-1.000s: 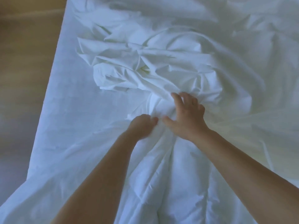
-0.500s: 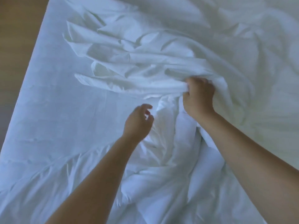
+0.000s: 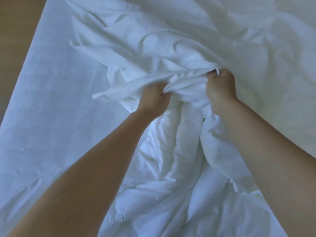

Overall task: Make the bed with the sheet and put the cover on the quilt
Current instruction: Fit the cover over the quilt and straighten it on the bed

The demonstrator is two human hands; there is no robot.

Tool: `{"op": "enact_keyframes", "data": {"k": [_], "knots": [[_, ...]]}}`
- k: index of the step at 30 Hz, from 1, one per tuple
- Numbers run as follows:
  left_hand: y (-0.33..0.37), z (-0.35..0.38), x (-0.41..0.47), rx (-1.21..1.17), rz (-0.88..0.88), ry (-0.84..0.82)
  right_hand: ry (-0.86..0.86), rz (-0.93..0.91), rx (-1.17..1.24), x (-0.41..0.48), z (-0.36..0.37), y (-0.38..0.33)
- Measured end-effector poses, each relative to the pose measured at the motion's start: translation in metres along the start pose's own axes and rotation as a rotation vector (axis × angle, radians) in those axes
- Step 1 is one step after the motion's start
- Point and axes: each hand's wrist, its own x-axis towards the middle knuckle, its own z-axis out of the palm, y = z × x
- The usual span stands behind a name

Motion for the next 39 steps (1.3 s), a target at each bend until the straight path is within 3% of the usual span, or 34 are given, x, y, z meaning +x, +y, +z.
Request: {"op": "enact_keyframes", "data": {"k": [2, 4, 7, 10, 11, 13, 15, 18, 20, 23, 26, 30, 33, 37, 39], "knots": [[-0.005, -0.015, -0.030, 0.128, 0.008, -0.133, -0.076, -0.124, -0.215, -0.008, 0.005, 0.006], [-0.018, -0.036, -0.067, 0.242, 0.028, -0.182, -0.276, -0.252, -0.416, -0.031, 0.014, 0.010], [-0.051, -0.073, -0.127, 0.357, 0.090, -0.059, -0.686, -0.375, -0.586, -0.093, 0.029, 0.010], [-0.074, -0.087, -0.173, 0.487, 0.044, -0.017, -1.051, -0.278, -0.626, -0.159, 0.049, 0.020], [-0.077, -0.087, -0.179, 0.500, 0.025, -0.029, -1.046, -0.232, -0.593, -0.174, 0.053, 0.027], [-0.081, -0.086, -0.181, 0.490, 0.037, 0.010, -0.876, -0.253, -0.474, -0.194, 0.053, 0.039], [-0.081, -0.088, -0.174, 0.422, 0.021, 0.152, -0.645, -0.438, -0.457, -0.199, 0.048, 0.047], [-0.076, -0.095, -0.163, 0.134, -0.174, 0.415, -0.465, -0.774, -0.724, -0.195, 0.047, 0.065], [-0.063, -0.093, -0.156, -0.141, -0.310, 0.438, -0.405, -0.766, -0.777, -0.189, 0.044, 0.061], [-0.035, -0.092, -0.159, -0.498, -0.300, 0.311, -0.485, -0.520, -0.645, -0.188, 0.038, 0.035], [-0.053, -0.111, -0.211, -0.257, -0.231, -0.070, -0.711, -0.363, -0.560, -0.225, 0.023, 0.039], [-0.116, -0.143, -0.310, 0.204, -0.593, -0.310, -0.972, -0.446, -0.751, -0.306, 0.005, 0.067], [-0.114, -0.135, -0.332, 0.337, -0.607, -0.271, -0.873, -0.486, -0.770, -0.322, 0.010, 0.076], [-0.089, -0.136, -0.320, 0.504, -0.426, -0.120, -0.685, -0.323, -0.492, -0.312, 0.006, 0.064], [-0.078, -0.139, -0.322, 0.483, -0.405, -0.132, -0.648, -0.228, -0.392, -0.316, 0.001, 0.057]]}}
